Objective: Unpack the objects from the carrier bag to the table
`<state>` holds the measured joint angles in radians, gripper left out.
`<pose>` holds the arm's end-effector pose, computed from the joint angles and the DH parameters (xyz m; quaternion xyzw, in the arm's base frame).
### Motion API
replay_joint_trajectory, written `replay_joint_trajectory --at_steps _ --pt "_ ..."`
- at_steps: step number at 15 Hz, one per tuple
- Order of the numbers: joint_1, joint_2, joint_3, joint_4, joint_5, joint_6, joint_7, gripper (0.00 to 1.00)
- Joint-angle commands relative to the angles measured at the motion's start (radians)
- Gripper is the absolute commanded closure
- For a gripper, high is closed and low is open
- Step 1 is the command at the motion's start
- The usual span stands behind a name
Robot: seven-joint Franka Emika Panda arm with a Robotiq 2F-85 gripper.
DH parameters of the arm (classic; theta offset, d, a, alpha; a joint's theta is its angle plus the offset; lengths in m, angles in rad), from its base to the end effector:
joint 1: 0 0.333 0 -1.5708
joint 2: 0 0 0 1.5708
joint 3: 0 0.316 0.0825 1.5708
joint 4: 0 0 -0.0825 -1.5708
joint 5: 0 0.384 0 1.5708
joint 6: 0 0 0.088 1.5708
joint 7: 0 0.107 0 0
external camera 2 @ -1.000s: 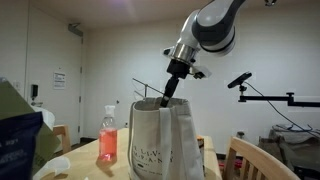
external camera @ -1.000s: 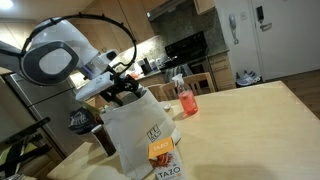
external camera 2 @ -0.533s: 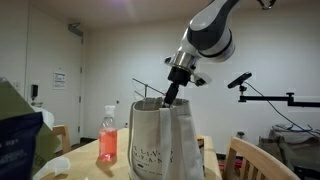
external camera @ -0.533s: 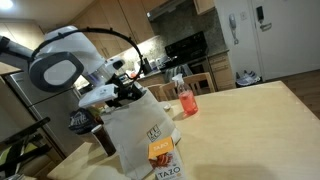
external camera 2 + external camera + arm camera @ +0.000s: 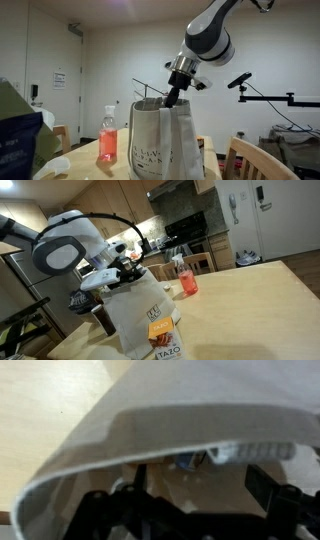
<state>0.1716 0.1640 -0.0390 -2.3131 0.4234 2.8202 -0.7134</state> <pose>0.5480 0.0526 0.3062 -0.9544 -0.2275 -0.1881 0.0444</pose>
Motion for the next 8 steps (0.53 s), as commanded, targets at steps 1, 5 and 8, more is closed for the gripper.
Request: replay_joint_trajectory --at_steps 1,5,8 --pt "-0.006 0.007 0.002 0.011 0.007 -0.035 -0.01 0.0" --pt "-0.102 -0.015 0.093 0.043 -0.081 -0.176 0.053 0.0" --pt "-0.124 -0.019 0.103 0.104 -0.161 -0.308 0.102 0.0"
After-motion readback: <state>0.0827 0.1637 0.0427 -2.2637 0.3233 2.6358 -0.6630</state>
